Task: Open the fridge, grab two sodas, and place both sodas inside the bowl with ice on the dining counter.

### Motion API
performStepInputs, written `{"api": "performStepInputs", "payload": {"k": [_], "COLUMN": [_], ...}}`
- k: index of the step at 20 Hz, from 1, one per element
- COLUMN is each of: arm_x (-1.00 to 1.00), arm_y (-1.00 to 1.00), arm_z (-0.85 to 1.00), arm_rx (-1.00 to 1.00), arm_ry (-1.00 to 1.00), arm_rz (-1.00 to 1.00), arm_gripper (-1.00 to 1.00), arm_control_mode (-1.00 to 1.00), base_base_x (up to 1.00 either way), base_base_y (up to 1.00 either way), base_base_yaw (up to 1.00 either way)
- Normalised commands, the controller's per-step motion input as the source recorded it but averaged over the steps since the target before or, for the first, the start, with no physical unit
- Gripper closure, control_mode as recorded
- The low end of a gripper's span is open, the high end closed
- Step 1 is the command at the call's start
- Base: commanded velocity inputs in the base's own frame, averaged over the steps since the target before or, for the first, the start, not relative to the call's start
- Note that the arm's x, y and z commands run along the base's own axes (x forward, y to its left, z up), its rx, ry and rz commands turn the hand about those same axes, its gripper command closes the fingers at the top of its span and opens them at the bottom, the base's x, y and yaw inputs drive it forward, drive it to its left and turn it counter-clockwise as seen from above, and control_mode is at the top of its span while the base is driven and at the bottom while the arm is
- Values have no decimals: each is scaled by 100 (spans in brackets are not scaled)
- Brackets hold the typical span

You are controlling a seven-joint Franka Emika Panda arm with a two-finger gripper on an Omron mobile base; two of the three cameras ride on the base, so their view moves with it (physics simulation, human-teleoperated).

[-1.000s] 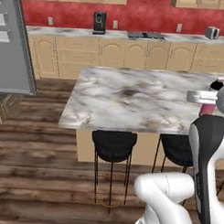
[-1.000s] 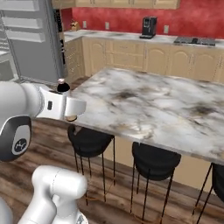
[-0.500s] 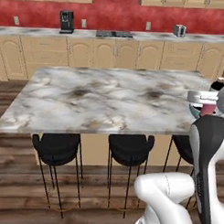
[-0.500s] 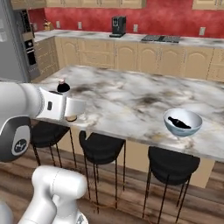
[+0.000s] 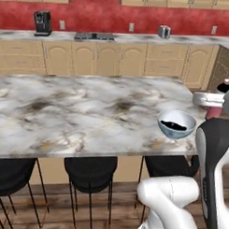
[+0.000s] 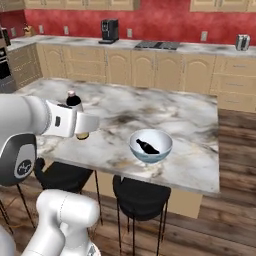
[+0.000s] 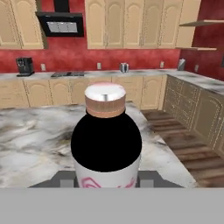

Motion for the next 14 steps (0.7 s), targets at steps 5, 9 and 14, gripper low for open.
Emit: {"api": "performStepInputs", "payload": {"k": [5, 9, 14], "arm_x": [0, 0, 80], "arm_y": [0, 0, -5], "arm_z": [0, 0, -25], "arm_rx": [0, 0, 2], "arm_ry": [0, 0, 21], "arm_rz": [0, 0, 2], "arm_gripper": [100, 100, 100], "arm_control_mode": [100, 100, -100], "base_base_x": [67, 73, 18], "base_base_y": [-60, -48, -5], "base_base_yaw": [-9, -4, 0]}}
